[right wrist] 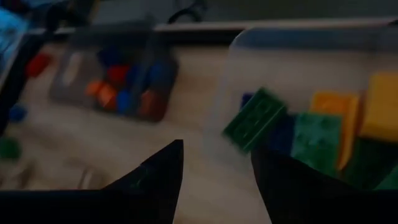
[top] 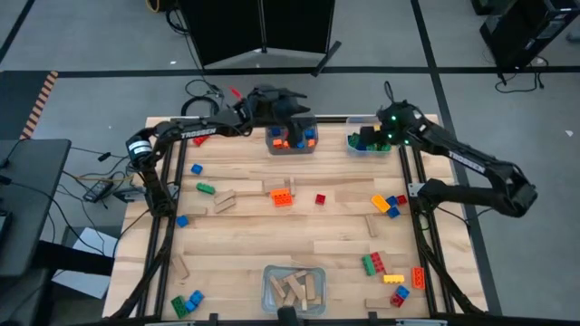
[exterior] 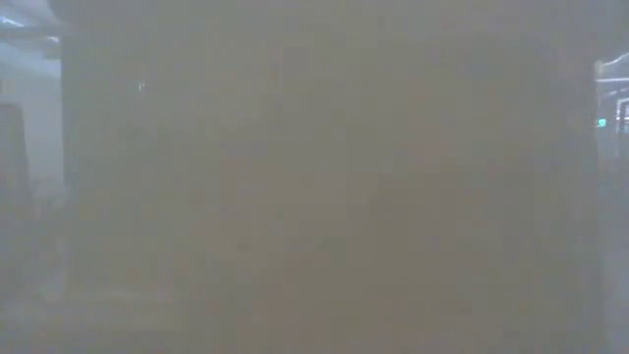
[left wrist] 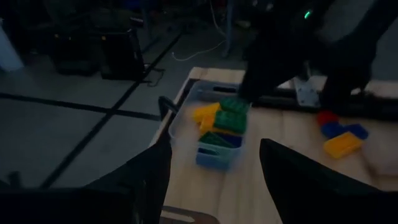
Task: Sort blocks by size
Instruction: Put the small red game piece into the black bin
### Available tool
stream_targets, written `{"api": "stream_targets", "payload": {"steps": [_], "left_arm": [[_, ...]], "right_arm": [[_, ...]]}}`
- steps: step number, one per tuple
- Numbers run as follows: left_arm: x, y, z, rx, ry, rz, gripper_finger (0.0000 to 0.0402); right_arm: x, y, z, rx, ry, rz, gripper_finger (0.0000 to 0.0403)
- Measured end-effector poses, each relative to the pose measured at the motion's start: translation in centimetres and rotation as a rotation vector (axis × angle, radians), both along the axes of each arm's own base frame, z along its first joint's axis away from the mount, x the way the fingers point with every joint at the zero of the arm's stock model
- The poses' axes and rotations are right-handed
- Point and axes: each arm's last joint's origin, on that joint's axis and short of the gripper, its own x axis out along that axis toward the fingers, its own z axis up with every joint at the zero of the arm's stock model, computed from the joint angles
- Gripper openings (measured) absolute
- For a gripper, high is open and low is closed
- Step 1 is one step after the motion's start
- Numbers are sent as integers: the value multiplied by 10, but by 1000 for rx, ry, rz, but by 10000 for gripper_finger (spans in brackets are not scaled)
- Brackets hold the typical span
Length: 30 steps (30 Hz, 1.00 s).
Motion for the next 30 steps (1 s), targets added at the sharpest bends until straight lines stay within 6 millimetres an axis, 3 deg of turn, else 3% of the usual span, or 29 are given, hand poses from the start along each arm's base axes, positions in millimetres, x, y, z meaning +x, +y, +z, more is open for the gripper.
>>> {"api": "stream_targets", "payload": {"steps": [9, 17, 21, 26, 30], "left_arm": [[-1, -14, 4, 103, 88, 59, 250], [-25, -19, 25, -67, 80, 173, 250], [-39, -28, 39, -95, 80, 287, 249], [-52, -53, 54, -90, 105, 400, 243], [-57, -76, 62, -108, 99, 404, 241]], "right_arm": [[10, 45, 21, 30, -83, 170, 185], [45, 60, 83, -124, -126, 347, 158], [66, 60, 105, -190, 0, 502, 152], [84, 60, 101, -117, 270, 674, 151], [90, 59, 78, 19, 476, 758, 154]]}}
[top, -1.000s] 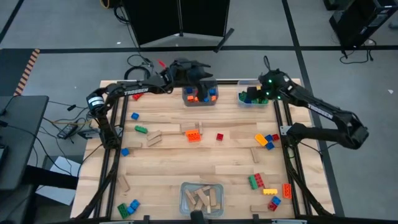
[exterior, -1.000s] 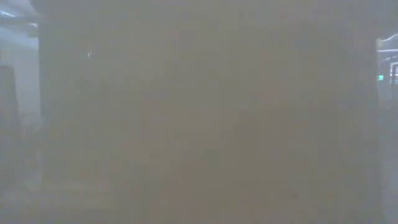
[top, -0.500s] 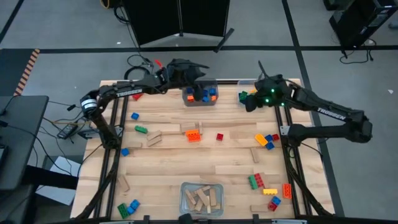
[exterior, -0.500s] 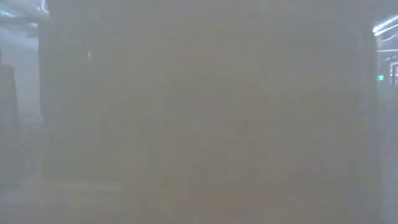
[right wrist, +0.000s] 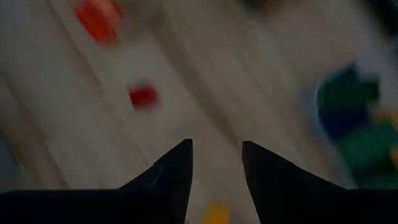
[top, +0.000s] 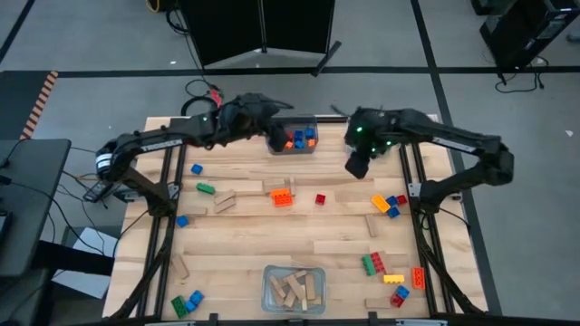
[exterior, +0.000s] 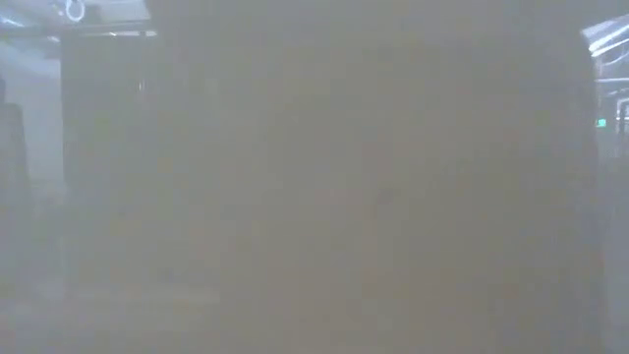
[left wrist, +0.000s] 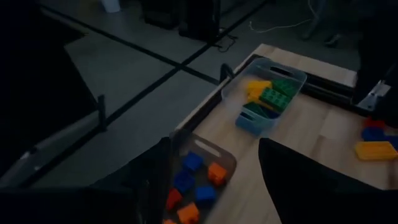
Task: Sort blocks by size
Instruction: Put the small red game piece into the black bin
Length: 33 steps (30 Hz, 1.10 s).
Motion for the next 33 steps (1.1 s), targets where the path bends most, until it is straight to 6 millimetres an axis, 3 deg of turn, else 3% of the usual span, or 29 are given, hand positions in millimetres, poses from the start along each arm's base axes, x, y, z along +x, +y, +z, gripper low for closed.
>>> {"api": "stream_targets", "payload": {"steps": [8, 12, 18, 23, 33], "left_arm": [[6, -36, -10, -51, 35, 96, 240], [9, -56, -12, -49, 29, 118, 240], [10, -81, -13, -33, 1, 169, 240], [13, -93, -16, -48, -34, 199, 240], [25, -110, -26, -121, -103, 206, 240]], "right_arm": [[-7, 6, -65, 166, 486, 16, 205], [-16, 16, -96, 184, 584, 68, 244], [-48, 37, -137, 204, 691, 108, 298], [-73, 46, -153, 216, 746, 95, 327], [-74, 45, -159, 186, 755, 80, 344]]}}
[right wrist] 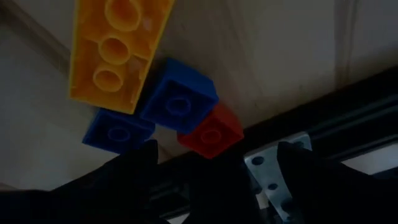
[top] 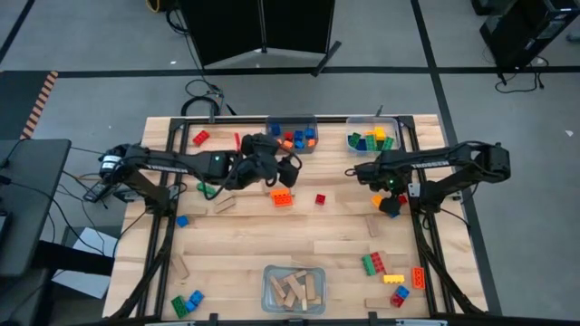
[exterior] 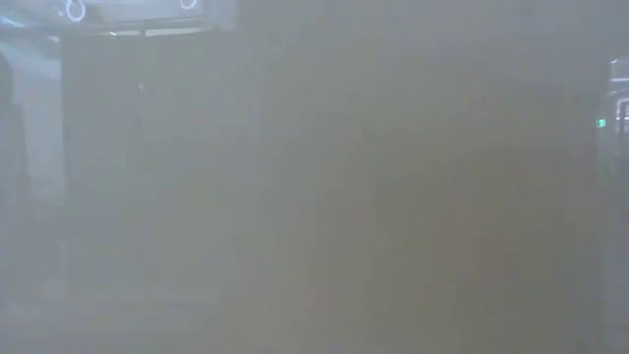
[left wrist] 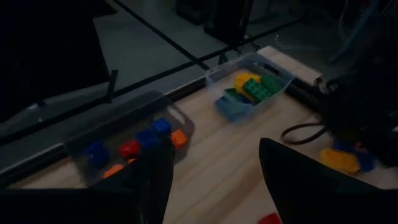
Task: Sort blocks by size
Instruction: Put the small red game piece into the black bin
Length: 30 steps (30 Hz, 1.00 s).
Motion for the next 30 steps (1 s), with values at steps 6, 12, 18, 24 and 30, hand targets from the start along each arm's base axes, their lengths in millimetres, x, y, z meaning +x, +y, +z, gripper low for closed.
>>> {"api": "stream_targets", "payload": {"steps": [6, 12, 18, 24, 30], "left_arm": [[9, -12, -8, -18, -30, -10, 240], [17, -23, -10, -20, -75, -30, 240], [19, -26, -10, -17, -98, -30, 240], [20, -27, -9, -16, -108, -30, 241], [20, -28, -8, -17, -120, -31, 241]], "right_arm": [[7, 0, -7, 26, 62, 22, 331], [14, 8, -23, 75, 150, 95, 319], [20, 11, -38, 101, 238, 141, 311], [23, 8, -53, 52, 317, 167, 306], [26, 7, -68, 72, 338, 177, 296]]}}
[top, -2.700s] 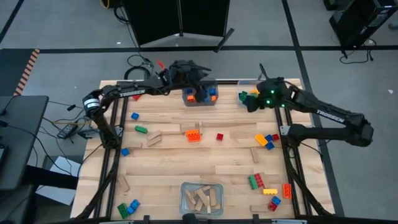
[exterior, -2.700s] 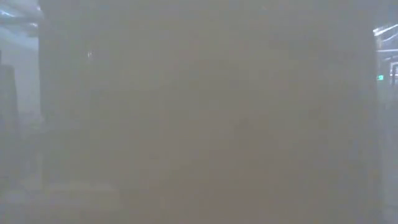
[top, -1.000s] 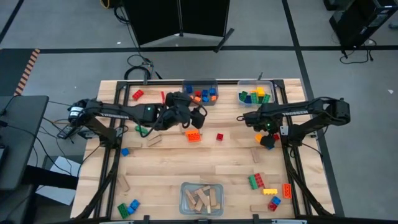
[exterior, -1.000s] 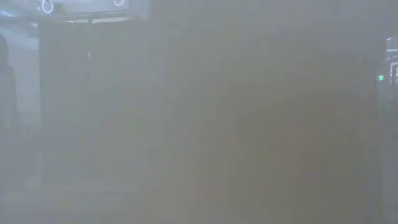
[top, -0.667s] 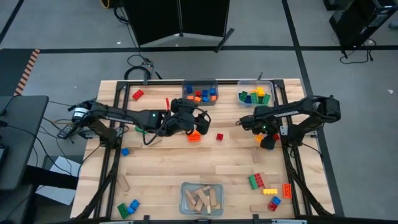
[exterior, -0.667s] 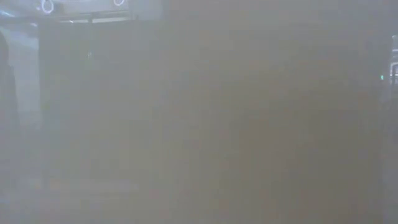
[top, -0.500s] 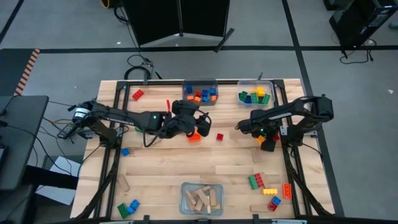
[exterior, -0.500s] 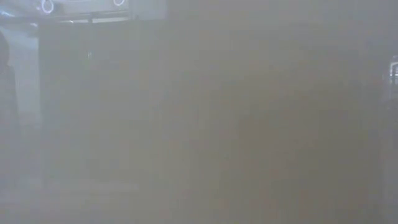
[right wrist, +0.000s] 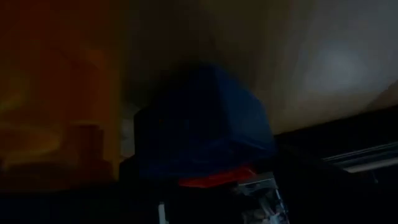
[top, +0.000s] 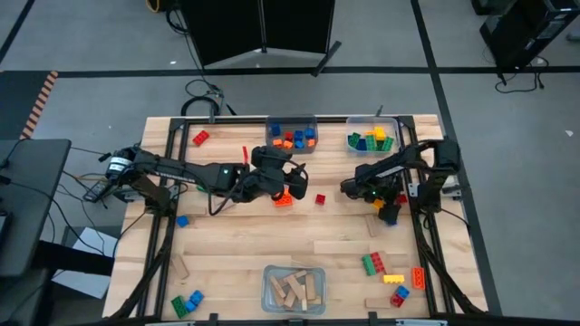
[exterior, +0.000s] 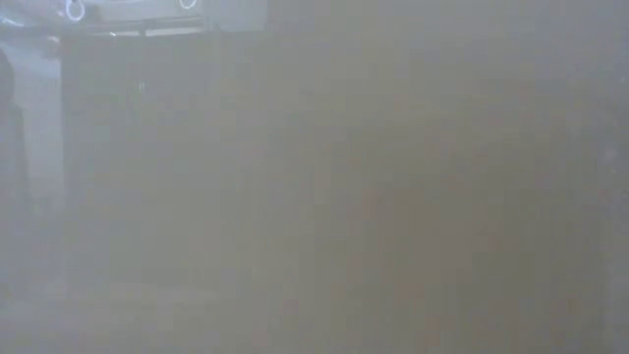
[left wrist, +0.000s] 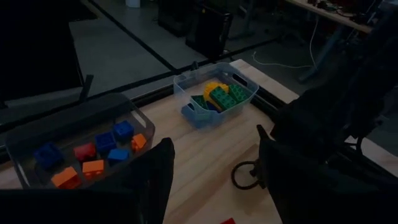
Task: Sort blocks by size
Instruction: Put the small red game piece into the black bin
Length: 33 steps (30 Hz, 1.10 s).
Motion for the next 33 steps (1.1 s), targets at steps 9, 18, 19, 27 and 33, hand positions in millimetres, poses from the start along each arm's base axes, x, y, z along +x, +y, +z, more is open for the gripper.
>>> {"api": "stream_targets", "payload": {"steps": [9, 18, 19, 27, 33], "left_arm": [[0, 0, 0, 3, 2, -1, 241], [-4, 1, 5, 70, 49, -33, 241], [-6, 1, 8, 79, 51, -37, 241], [-26, -1, 26, 153, 121, -119, 241], [-36, -1, 16, 171, 290, -145, 241]], "right_arm": [[0, 0, -2, 13, 2, -13, 246], [-1, 1, -2, 21, 9, -30, 153], [-1, 1, -1, 16, 15, -32, 152], [3, 0, 27, -51, 45, -52, 155], [9, -2, 67, -147, 4, -116, 158]]}}
